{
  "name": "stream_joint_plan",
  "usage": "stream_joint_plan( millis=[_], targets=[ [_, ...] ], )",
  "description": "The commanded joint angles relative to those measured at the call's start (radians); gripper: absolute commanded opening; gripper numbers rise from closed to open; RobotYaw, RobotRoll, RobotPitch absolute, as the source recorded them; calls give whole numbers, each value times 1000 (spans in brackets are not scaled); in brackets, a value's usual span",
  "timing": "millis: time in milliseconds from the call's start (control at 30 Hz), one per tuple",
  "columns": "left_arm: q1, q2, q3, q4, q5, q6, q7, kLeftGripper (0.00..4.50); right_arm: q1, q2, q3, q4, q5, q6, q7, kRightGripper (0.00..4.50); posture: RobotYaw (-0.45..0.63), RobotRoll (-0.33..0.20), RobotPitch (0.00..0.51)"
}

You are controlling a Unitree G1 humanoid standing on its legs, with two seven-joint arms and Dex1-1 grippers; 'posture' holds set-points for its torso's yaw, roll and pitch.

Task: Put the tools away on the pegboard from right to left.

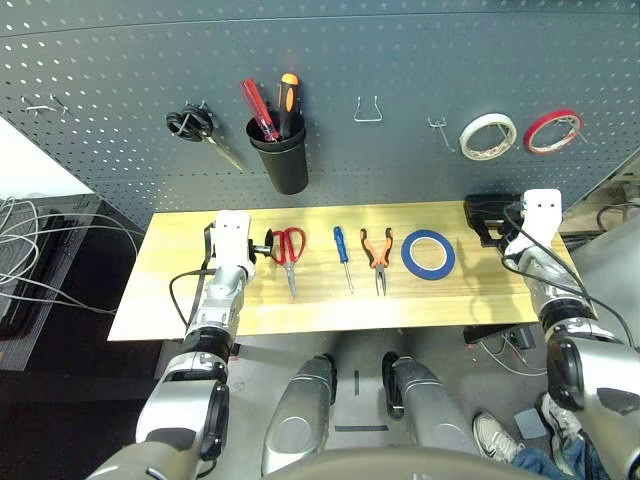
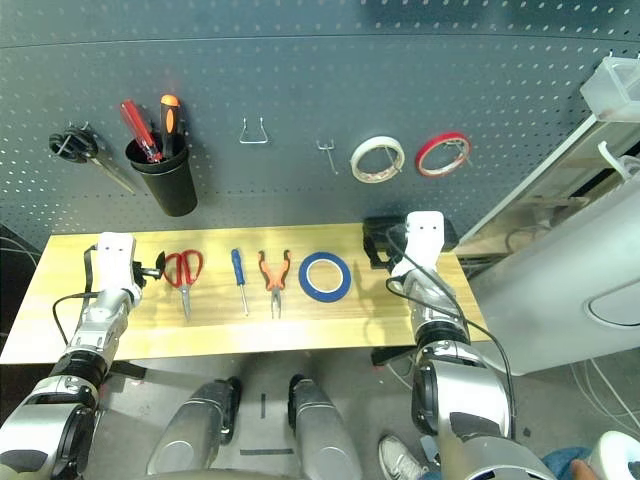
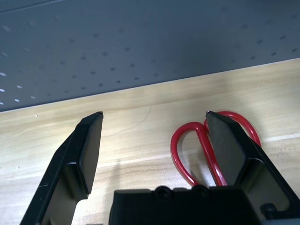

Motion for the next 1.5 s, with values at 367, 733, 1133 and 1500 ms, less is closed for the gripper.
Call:
stream_joint_plan(
  millis=[367,733,1133,1500],
  targets=[
    [69,-12,-42,-145,12,62,-51,4483,28,-3,13,-7,0,141,36,4500,69,0,219],
    [148,2,-156,-435,-5,221,-300,4483,-4,74,72,-28,-32,368,28,4500,141,0,239],
    [256,4,-359,-574,53,130,-494,4483,9,92,78,-6,-48,446,-44,4500,175,0,284],
    [282,-11,-370,-628,42,169,-497,4500,25,95,85,-20,-52,509,-89,2787,160,0,304]
  ],
)
